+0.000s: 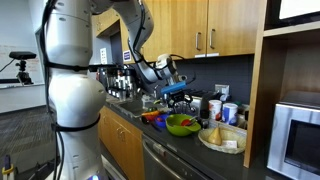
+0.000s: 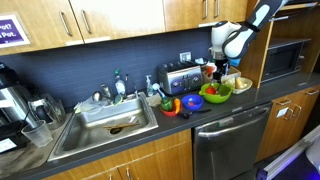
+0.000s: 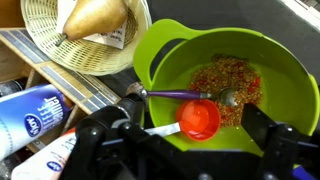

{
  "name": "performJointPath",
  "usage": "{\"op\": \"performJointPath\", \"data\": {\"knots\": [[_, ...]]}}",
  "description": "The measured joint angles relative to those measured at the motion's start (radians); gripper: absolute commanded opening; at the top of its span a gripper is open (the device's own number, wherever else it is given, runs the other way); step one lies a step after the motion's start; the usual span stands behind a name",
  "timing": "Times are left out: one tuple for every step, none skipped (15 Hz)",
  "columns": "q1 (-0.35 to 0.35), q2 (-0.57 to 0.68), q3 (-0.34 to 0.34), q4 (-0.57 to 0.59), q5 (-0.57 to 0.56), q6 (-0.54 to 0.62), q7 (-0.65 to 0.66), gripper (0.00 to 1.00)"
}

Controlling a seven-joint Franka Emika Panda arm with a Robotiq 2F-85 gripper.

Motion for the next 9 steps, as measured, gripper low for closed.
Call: {"op": "performJointPath", "data": {"knots": [[0.007,0.000,0.010,0.000,-0.009,-0.008,0.001,1.00],[0.013,0.000,0.020,0.000,-0.019,-0.016,0.001,1.00],[0.020,0.001,0.030,0.000,-0.031,-0.024,0.002,1.00],[0.027,0.001,0.039,0.000,-0.042,-0.031,0.003,1.00],[0.034,0.002,0.048,0.000,-0.053,-0.038,0.004,1.00],[0.040,0.003,0.057,0.000,-0.061,-0.043,0.005,1.00],[0.046,0.004,0.065,0.000,-0.070,-0.047,0.005,1.00],[0.052,0.006,0.073,0.000,-0.077,-0.050,0.005,1.00],[0.058,0.007,0.080,0.000,-0.086,-0.053,0.006,1.00]]}}
